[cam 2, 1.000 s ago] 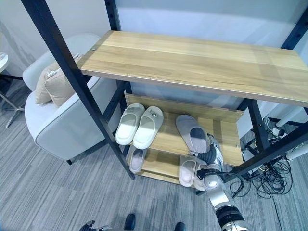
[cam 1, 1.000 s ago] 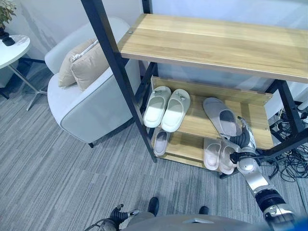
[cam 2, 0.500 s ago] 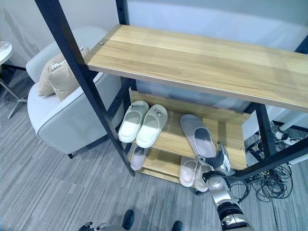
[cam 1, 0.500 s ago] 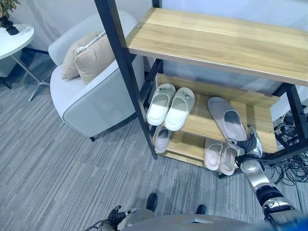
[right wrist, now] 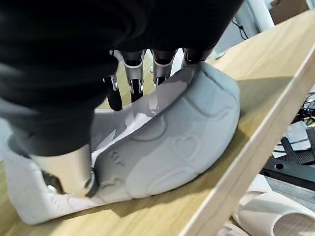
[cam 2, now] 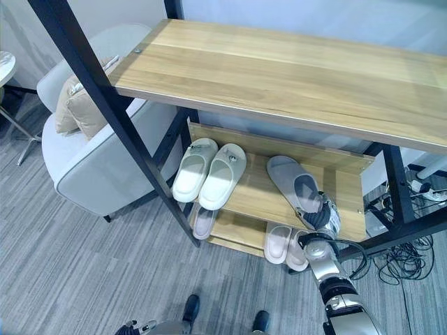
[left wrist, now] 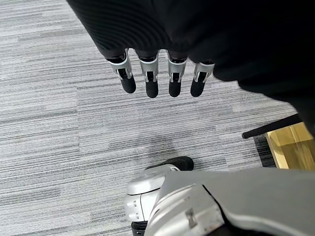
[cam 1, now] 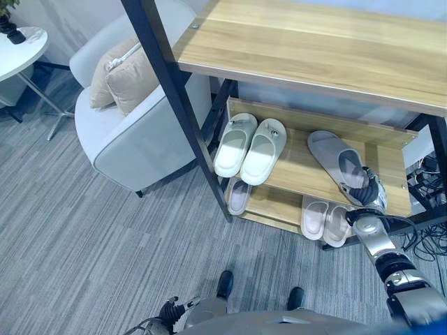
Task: Arrange the slippers neatly on the shoe rack.
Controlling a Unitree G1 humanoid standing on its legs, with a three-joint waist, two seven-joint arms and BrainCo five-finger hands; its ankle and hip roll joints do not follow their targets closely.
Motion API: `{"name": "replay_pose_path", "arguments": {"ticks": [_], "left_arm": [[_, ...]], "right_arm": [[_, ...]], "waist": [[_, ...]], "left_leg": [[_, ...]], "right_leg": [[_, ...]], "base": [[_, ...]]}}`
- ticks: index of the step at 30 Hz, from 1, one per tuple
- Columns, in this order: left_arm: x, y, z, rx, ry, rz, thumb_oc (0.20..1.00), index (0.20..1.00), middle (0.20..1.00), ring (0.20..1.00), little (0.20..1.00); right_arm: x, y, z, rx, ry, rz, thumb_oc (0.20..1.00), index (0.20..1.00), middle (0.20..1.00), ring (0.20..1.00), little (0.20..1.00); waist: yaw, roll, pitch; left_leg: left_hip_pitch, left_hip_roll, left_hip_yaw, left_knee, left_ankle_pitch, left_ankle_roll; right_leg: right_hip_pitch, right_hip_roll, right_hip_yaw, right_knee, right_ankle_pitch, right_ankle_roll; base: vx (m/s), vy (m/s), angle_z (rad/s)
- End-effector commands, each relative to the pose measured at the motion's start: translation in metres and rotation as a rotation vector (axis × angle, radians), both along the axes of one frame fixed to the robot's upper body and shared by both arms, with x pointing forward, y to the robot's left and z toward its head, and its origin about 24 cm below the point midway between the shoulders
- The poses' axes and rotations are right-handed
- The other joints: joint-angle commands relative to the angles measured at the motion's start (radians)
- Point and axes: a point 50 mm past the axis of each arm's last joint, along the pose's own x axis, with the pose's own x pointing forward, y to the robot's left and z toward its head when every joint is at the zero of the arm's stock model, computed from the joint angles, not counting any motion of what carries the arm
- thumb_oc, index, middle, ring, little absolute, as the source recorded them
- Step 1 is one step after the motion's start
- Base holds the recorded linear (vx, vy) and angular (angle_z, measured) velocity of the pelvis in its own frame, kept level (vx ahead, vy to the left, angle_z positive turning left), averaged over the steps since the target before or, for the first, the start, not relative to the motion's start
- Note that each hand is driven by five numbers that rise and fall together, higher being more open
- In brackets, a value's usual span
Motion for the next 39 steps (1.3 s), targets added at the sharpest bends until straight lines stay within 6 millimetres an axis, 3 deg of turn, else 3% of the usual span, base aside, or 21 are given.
{"name": "replay_pose_path", "arguments": {"ticks": [1, 7, 13, 15, 16, 17, 19, 20, 21, 24, 26, 27, 28, 29, 30, 31, 32, 33, 35, 36, 39], "left_arm": [[-0.011, -0.014, -0.005, 0.001, 0.062, -0.066, 1.0, 1.0, 1.0, 1.0, 1.0], [-0.015, -0.013, -0.006, 0.013, 0.08, -0.059, 1.0, 1.0, 1.0, 1.0, 1.0], [-0.023, -0.015, -0.007, 0.009, 0.107, -0.075, 1.0, 1.0, 1.0, 1.0, 1.0], [-0.028, -0.015, -0.007, 0.008, 0.12, -0.077, 1.0, 1.0, 1.0, 1.0, 1.0], [-0.024, -0.011, -0.006, 0.009, 0.11, -0.089, 1.0, 1.0, 1.0, 1.0, 1.0], [-0.024, -0.011, -0.006, 0.009, 0.11, -0.089, 1.0, 1.0, 1.0, 1.0, 1.0], [-0.012, -0.003, -0.003, 0.024, 0.066, -0.064, 1.0, 1.0, 1.0, 1.0, 1.0], [-0.012, -0.002, -0.003, 0.023, 0.061, -0.055, 1.0, 1.0, 1.0, 1.0, 1.0], [-0.013, 0.0, -0.003, 0.013, 0.049, 0.004, 1.0, 1.0, 1.0, 1.0, 1.0], [-0.014, 0.003, -0.002, 0.002, 0.023, 0.071, 1.0, 1.0, 1.0, 1.0, 1.0], [0.005, 0.001, 0.002, -0.017, -0.068, 0.122, 1.0, 1.0, 1.0, 1.0, 1.0], [0.005, 0.001, 0.002, -0.017, -0.069, 0.121, 1.0, 1.0, 1.0, 1.0, 1.0], [0.016, 0.003, 0.005, -0.017, -0.128, 0.149, 1.0, 1.0, 1.0, 1.0, 1.0], [0.018, 0.003, 0.006, -0.015, -0.14, 0.154, 1.0, 1.0, 1.0, 1.0, 1.0], [0.022, 0.006, 0.008, -0.003, -0.161, 0.164, 1.0, 1.0, 1.0, 1.0, 1.0], [0.024, 0.009, 0.009, 0.005, -0.167, 0.176, 1.0, 1.0, 1.0, 1.0, 1.0], [0.028, 0.011, 0.01, 0.018, -0.17, 0.196, 1.0, 1.0, 1.0, 1.0, 1.0], [0.028, 0.01, 0.01, 0.019, -0.18, 0.22, 1.0, 1.0, 1.0, 1.0, 1.0], [0.054, 0.006, 0.016, 0.002, -0.268, 0.247, 1.0, 1.0, 1.0, 1.0, 1.0], [0.06, 0.011, 0.019, 0.006, -0.302, 0.274, 1.0, 1.0, 1.0, 1.0, 1.0], [0.068, 0.018, 0.025, 0.004, -0.36, 0.315, 1.0, 1.0, 1.0, 1.0, 1.0]], "right_arm": [[-0.009, 0.023, -0.028, -0.039, 0.166, 0.091, 0.2, 0.2, 0.2, 0.2, 0.2], [-0.025, 0.031, -0.042, -0.032, 0.207, 0.101, 0.2, 0.2, 0.2, 0.2, 0.2], [-0.024, 0.029, -0.02, 0.008, 0.05, 0.108, 0.2, 0.2, 0.2, 0.2, 0.2], [-0.028, 0.03, -0.012, 0.011, -0.001, 0.125, 0.2, 0.2, 0.2, 0.2, 0.2], [-0.032, 0.032, -0.005, 0.005, -0.035, 0.157, 0.2, 0.2, 0.2, 0.2, 0.2], [-0.032, 0.032, -0.005, 0.005, -0.035, 0.157, 0.2, 0.2, 0.2, 0.2, 0.2], [-0.037, 0.032, 0.003, 0.028, -0.092, 0.165, 0.2, 0.2, 0.2, 0.2, 0.2], [-0.039, 0.032, 0.003, 0.025, -0.099, 0.167, 0.2, 0.2, 0.2, 0.2, 0.2], [-0.043, 0.036, 0.003, 0.023, -0.109, 0.188, 0.2, 0.2, 0.2, 0.2, 0.2], [-0.051, 0.034, -0.002, 0.036, -0.095, 0.187, 0.2, 0.2, 0.2, 0.2, 0.2], [-0.053, 0.025, 0.011, 0.033, -0.168, 0.172, 0.2, 0.2, 0.2, 0.2, 0.2], [-0.053, 0.025, 0.012, 0.033, -0.168, 0.172, 0.2, 0.2, 0.2, 0.2, 0.2], [-0.053, 0.023, 0.018, 0.013, -0.194, 0.189, 0.2, 0.2, 0.2, 0.2, 0.2], [-0.053, 0.023, 0.02, 0.013, -0.197, 0.194, 0.2, 0.2, 0.2, 0.2, 0.2], [-0.051, 0.023, 0.022, 0.039, -0.218, 0.186, 0.2, 0.2, 0.2, 0.2, 0.2], [-0.051, 0.024, 0.023, 0.061, -0.236, 0.18, 0.2, 0.2, 0.2, 0.2, 0.2], [-0.053, 0.025, 0.028, 0.102, -0.273, 0.181, 0.2, 0.2, 0.2, 0.2, 0.2], [-0.056, 0.03, 0.031, 0.148, -0.291, 0.2, 0.2, 0.2, 0.2, 0.2, 0.2], [-0.059, 0.034, 0.049, 0.228, -0.397, 0.23, 0.2, 0.2, 0.2, 0.2, 0.2], [-0.066, 0.033, 0.052, 0.25, -0.415, 0.248, 0.2, 0.2, 0.2, 0.2, 0.2], [-0.075, 0.035, 0.07, 0.234, -0.485, 0.316, 0.2, 0.2, 0.2, 0.2, 0.2]], "waist": [[0.035, -0.02, 0.009], [0.021, -0.023, 0.001], [0.003, -0.028, -0.016], [-0.01, -0.022, -0.015], [-0.024, -0.008, 0.004], [-0.024, -0.008, 0.004], [-0.046, -0.001, 0.029], [-0.044, -0.001, 0.031], [-0.033, -0.001, 0.038], [-0.025, -0.026, 0.042], [-0.021, -0.036, 0.073], [-0.024, -0.035, 0.067], [-0.029, -0.021, 0.089], [-0.03, -0.017, 0.093], [-0.031, -0.015, 0.099], [-0.031, -0.015, 0.102], [-0.041, -0.003, 0.109], [-0.055, 0.016, 0.105], [-0.09, 0.02, 0.119], [-0.1, 0.007, 0.125], [-0.117, -0.012, 0.134]], "left_leg": [[0.046, -0.013, 0.144, 0.008, -0.103, 0.009], [0.064, -0.008, 0.158, 0.008, -0.108, 0.01], [0.089, -0.018, 0.16, 0.008, -0.12, 0.024], [0.111, -0.027, 0.162, 0.008, -0.127, 0.04], [0.149, -0.026, 0.171, 0.008, -0.131, 0.059], [0.149, -0.026, 0.171, 0.008, -0.131, 0.059], [0.17, -0.021, 0.186, 0.011, -0.119, 0.067], [0.171, -0.023, 0.196, 0.016, -0.117, 0.07], [0.174, -0.028, 0.226, 0.049, -0.131, 0.079], [0.139, -0.035, 0.243, 0.148, -0.153, 0.075], [-0.028, -0.001, 0.261, 0.397, -0.188, 0.01], [-0.04, -0.001, 0.258, 0.402, -0.187, 0.011], [-0.12, 0.038, 0.246, 0.533, -0.171, -0.024], [-0.14, 0.058, 0.239, 0.554, -0.155, -0.029], [-0.153, 0.119, 0.219, 0.514, -0.138, -0.027], [-0.153, 0.142, 0.201, 0.476, -0.121, -0.025], [-0.144, 0.189, 0.154, 0.396, -0.065, -0.03], [-0.097, 0.204, 0.163, 0.331, -0.063, -0.029], [-0.137, 0.183, 0.164, 0.396, -0.1, -0.038], [-0.181, 0.171, 0.182, 0.491, -0.139, -0.032], [-0.267, 0.162, 0.2, 0.623, -0.213, -0.012]], "right_leg": [[0.05, -0.025, 0.049, 0.006, -0.031, 0.052], [0.058, -0.024, 0.06, 0.006, -0.03, 0.053], [0.071, -0.035, 0.072, 0.028, -0.031, 0.06], [0.058, -0.05, 0.09, 0.102, -0.04, 0.06], [0.016, -0.056, 0.124, 0.243, -0.086, 0.051], [0.016, -0.056, 0.124, 0.243, -0.086, 0.051], [-0.077, 0.03, 0.184, 0.401, -0.137, 0.025], [-0.087, 0.05, 0.158, 0.41, -0.144, 0.017], [-0.125, 0.069, 0.052, 0.45, -0.15, -0.007], [-0.036, 0.102, 0.055, 0.328, -0.174, -0.041], [-0.007, 0.11, 0.042, 0.261, -0.196, -0.078], [-0.013, 0.11, 0.038, 0.259, -0.194, -0.078], [-0.026, 0.117, 0.031, 0.272, -0.217, -0.105], [-0.031, 0.12, 0.034, 0.278, -0.222, -0.111], [-0.05, 0.116, 0.052, 0.309, -0.23, -0.112], [-0.062, 0.111, 0.062, 0.33, -0.236, -0.109], [-0.09, 0.105, 0.079, 0.386, -0.256, -0.1], [-0.125, 0.093, 0.085, 0.446, -0.264, -0.089], [-0.214, 0.046, 0.135, 0.55, -0.268, -0.089], [-0.234, 0.032, 0.158, 0.593, -0.277, -0.097], [-0.314, 0.011, 0.204, 0.678, -0.294, -0.091]], "base": [[0.0, 0.0, 0.0], [-0.02, 0.015, -0.01], [-0.03, 0.075, -0.01], [-0.02, 0.161, -0.18], [-0.03, 0.161, -0.19], [-0.08, 0.126, -0.14], [-0.11, 0.049, -0.28], [-0.12, 0.001, -0.29], [-0.09, -0.071, -0.34], [-0.08, -0.122, -0.33], [-0.21, -0.142, -0.02], [-0.27, -0.082, 0.49], [-0.17, -0.016, 0.63], [-0.18, 0.053, 0.5], [-0.05, 0.109, 0.18], [0.0, 0.21, -0.19], [0.06, 0.265, -0.37], [0.02, 0.422, -0.33], [-0.02, 0.382, -0.3], [0.0, 0.227, -0.14], [-0.02, 0.191, -0.15]]}}
